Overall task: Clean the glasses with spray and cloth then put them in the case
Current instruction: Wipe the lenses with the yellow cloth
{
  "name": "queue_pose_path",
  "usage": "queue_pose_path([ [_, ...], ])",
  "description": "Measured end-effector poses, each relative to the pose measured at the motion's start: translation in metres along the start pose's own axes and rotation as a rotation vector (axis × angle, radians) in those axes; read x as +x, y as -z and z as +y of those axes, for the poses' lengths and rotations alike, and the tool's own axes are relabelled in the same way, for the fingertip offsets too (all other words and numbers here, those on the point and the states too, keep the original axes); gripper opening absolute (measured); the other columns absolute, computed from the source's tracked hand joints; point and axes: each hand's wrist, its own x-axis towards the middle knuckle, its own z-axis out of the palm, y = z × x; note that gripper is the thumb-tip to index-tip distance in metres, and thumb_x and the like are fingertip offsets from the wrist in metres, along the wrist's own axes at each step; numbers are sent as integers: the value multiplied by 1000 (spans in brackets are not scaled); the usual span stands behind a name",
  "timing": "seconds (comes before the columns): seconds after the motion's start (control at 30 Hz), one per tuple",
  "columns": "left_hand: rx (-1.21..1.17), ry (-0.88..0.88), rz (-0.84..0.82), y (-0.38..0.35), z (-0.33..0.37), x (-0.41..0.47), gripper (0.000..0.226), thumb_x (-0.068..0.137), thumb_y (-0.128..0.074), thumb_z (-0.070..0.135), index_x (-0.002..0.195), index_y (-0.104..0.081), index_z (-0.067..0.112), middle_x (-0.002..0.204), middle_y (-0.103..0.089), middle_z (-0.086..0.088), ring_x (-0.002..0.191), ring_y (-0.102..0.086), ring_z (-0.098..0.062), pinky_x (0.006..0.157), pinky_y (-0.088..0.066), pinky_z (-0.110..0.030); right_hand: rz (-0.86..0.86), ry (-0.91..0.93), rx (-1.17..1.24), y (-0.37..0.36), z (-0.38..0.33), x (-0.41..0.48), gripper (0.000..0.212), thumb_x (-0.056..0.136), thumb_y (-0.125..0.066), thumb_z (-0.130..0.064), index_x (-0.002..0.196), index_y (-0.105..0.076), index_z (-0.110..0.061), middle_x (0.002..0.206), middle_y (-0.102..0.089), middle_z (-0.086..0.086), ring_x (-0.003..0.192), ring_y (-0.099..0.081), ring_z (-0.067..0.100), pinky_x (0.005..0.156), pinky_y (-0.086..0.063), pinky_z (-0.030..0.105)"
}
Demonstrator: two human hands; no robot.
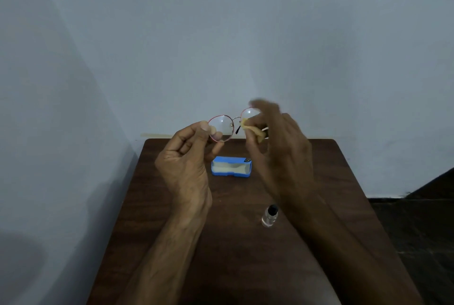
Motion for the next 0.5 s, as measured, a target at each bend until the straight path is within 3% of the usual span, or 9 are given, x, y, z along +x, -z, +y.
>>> queue_pose_path([
  [0.07, -9, 10, -5, -1, 0, 0, 5, 93, -75, 8, 95, -76, 4, 81, -77, -7, 75, -74, -21, 72, -63, -33, 58, -4, -69, -2, 11, 1, 20, 91, -71, -5, 109, -69, -13, 95, -70, 0, 84, -61, 23, 70, -51, 38],
  [0.13, -8, 13, -5, -2, 0, -1, 3, 94, -73, 7, 94, -75, 4, 81, -76, -7, 74, -74, -20, 72, -63, -32, 88, -59, -73, -1, 20, 5, 11, 91, -71, -5, 98, -71, -13, 93, -70, 1, 83, -61, 21, 70, -47, 32],
  [0.27, -20, 19, 0, -3, 0, 0, 3, 92, -75, 9, 93, -76, 6, 82, -77, -8, 76, -74, -22, 71, -63, -32, 34, 9, -67, 0, 15, 3, 8, 91, -71, -3, 93, -71, -11, 93, -71, 1, 82, -61, 23, 69, -48, 31],
  [0.37, -7, 22, -14, -6, -3, -1, 3, 93, -74, 7, 94, -76, 5, 81, -76, -7, 74, -74, -20, 72, -63, -32, 106, -53, -89, 2, 22, 13, 8, 89, -73, -4, 92, -71, -12, 90, -70, -1, 81, -61, 21, 69, -47, 31],
  [0.5, 6, 13, -12, -6, -3, -2, 3, 94, -73, 6, 94, -76, 5, 77, -77, -4, 72, -74, -17, 72, -63, -32, 19, 31, -85, -2, 12, 6, 7, 90, -74, -4, 91, -72, -11, 93, -73, 1, 82, -61, 20, 71, -48, 29],
])
